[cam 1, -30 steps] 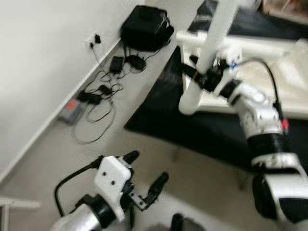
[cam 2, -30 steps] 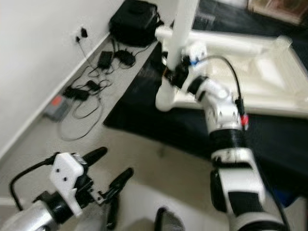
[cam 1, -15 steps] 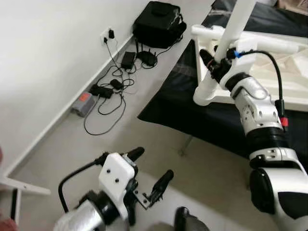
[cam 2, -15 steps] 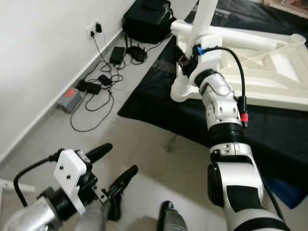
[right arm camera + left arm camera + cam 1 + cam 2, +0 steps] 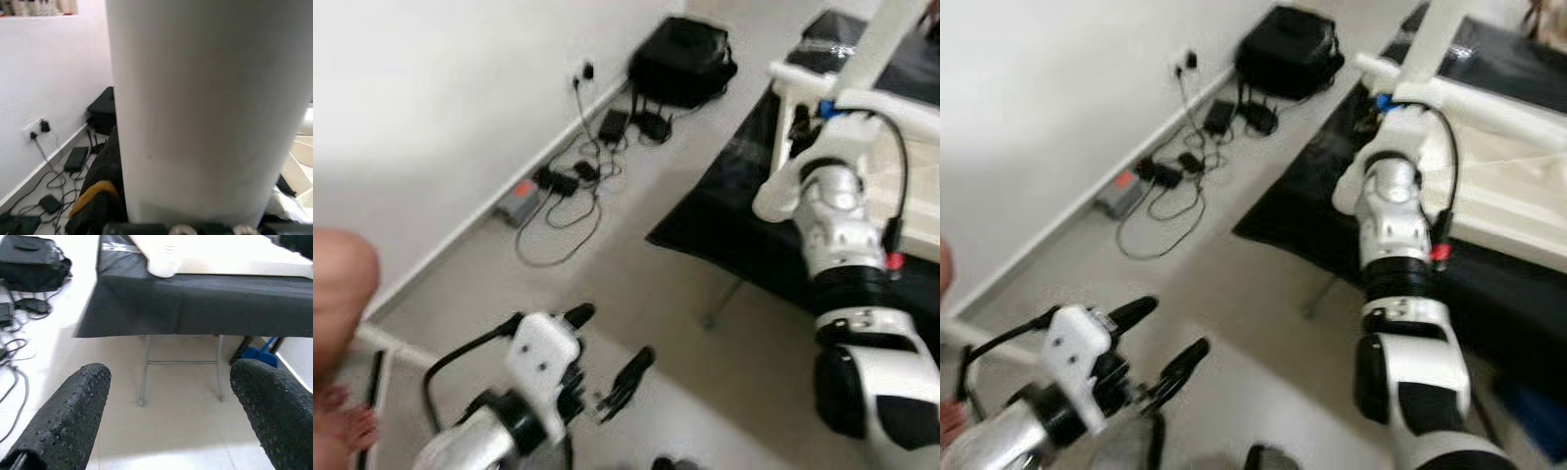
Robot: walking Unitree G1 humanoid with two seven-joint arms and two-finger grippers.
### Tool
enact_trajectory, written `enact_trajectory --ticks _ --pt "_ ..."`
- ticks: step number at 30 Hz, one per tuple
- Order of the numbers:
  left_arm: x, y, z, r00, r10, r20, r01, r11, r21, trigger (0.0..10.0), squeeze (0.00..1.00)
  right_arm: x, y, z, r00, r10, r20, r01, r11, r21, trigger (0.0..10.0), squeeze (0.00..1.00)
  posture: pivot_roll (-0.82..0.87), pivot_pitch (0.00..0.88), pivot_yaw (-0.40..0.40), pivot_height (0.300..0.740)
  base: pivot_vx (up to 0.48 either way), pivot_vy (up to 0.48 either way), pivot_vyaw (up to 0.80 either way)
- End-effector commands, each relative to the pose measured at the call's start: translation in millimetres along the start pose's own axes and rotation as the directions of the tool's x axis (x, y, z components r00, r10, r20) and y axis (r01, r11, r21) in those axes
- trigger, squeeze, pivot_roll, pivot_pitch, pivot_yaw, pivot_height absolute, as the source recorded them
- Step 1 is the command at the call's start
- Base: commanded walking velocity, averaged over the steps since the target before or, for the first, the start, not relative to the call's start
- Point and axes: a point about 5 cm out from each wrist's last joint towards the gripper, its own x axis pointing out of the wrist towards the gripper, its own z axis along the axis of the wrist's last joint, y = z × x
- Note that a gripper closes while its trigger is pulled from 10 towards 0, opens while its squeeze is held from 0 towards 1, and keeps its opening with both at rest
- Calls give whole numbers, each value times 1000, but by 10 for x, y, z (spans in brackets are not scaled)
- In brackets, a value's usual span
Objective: Building children table
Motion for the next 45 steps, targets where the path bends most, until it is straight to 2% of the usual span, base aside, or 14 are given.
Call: enact_trajectory --ticks 1,7,18,20,25,26,28,29,30,32,33,35,38,45 --pt "-15 -29 -24 1000 -9 -16 9 1000 -12 10000 0 -112 -234 -471 971 -152 -182 135 985 -106 10000 0 223 308 -50 740 0 0 0" --pt "-14 -27 -19 1000 -8 -12 8 1000 -12 10000 0 -97 -361 -405 938 -318 -137 301 945 -130 10000 0 221 311 -50 740 0 0 0" --pt "-7 -12 -21 1000 -5 -14 4 1000 -13 10000 0 -81 -378 -334 879 -459 -127 432 881 -194 10000 0 220 316 -48 740 0 0 0" --pt "-4 -17 -22 1000 -7 -14 7 1000 -14 10000 0 -116 -345 -289 850 -516 -108 492 850 -187 10000 0 218 318 -48 740 0 0 0" --pt "-1 -18 -24 1000 -10 -15 10 1000 -14 10000 0 -184 -294 -288 807 -582 -99 569 812 -131 10000 0 218 319 -45 740 0 0 0" --pt "1 -18 -23 1000 -11 -14 10 1000 -15 10000 0 -211 -302 -307 774 -625 -102 612 779 -137 10000 0 219 319 -47 740 0 0 0" --pt "1 -18 -23 1000 -11 -14 10 1000 -15 10000 0 -211 -302 -307 774 -625 -102 612 779 -137 10000 0 219 319 -47 740 0 0 0" --pt "-1 -15 -25 1000 -11 -16 11 1000 -13 10000 0 -235 -321 -337 731 -671 -121 657 741 -143 10000 0 219 320 -47 740 0 0 0" --pt "-1 -15 -25 1000 -11 -16 11 1000 -13 10000 0 -235 -321 -337 731 -671 -121 657 741 -143 10000 0 219 320 -47 740 0 0 0" --pt "-4 -12 -25 1000 -12 -18 12 1000 -11 10000 0 -261 -335 -367 676 -723 -143 713 690 -125 10000 0 220 318 -49 740 0 0 0" --pt "-4 -12 -25 1000 -12 -18 12 1000 -11 10000 0 -261 -335 -367 676 -723 -143 713 690 -125 10000 0 220 318 -49 740 0 0 0" --pt "-6 -9 -28 1000 -11 -19 10 1000 -12 10000 0 -272 -339 -372 636 -757 -149 746 653 -136 10000 0 218 319 -50 740 0 0 0" --pt "-7 -7 -29 1000 -9 -18 9 1000 -14 10000 0 -277 -348 -365 605 -782 -153 772 622 -131 10000 0 218 319 -50 740 0 0 0" --pt "-4 -7 -29 1000 -10 -17 10 1000 -12 10000 0 -281 -332 -355 582 -796 -167 792 601 -103 10000 0 218 318 -51 740 0 0 0"
